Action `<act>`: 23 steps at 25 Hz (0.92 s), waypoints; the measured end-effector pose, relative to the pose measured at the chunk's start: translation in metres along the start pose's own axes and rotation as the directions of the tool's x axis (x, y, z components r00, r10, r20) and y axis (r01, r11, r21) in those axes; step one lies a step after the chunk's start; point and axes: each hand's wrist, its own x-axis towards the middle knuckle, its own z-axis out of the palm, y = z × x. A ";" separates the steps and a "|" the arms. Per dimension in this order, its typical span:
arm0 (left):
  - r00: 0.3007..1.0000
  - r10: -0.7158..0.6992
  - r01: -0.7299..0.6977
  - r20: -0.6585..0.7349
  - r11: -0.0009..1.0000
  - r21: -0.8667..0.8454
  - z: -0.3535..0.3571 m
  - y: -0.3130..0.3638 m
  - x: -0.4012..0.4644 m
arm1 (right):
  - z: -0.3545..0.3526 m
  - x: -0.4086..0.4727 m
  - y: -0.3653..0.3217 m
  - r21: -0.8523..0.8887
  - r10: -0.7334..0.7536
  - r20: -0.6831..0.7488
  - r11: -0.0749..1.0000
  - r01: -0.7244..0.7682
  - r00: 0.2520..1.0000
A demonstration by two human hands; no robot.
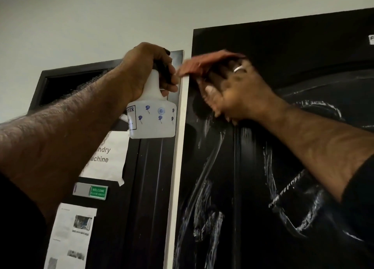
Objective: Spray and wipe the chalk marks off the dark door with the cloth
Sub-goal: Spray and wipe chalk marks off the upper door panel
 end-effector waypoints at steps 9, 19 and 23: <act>0.999 0.018 -0.017 0.042 0.999 -0.031 0.025 -0.002 -0.002 | 0.000 -0.034 0.018 0.004 0.013 0.060 1.000 -0.013 0.998; 0.993 -0.011 0.020 0.121 0.997 -0.075 0.051 -0.012 0.001 | -0.017 -0.116 0.034 0.181 0.307 -0.147 0.943 -0.280 0.940; 0.990 0.003 0.008 0.144 0.997 -0.075 0.072 -0.014 0.003 | -0.016 -0.097 -0.014 0.133 0.276 -0.213 0.959 -0.251 0.937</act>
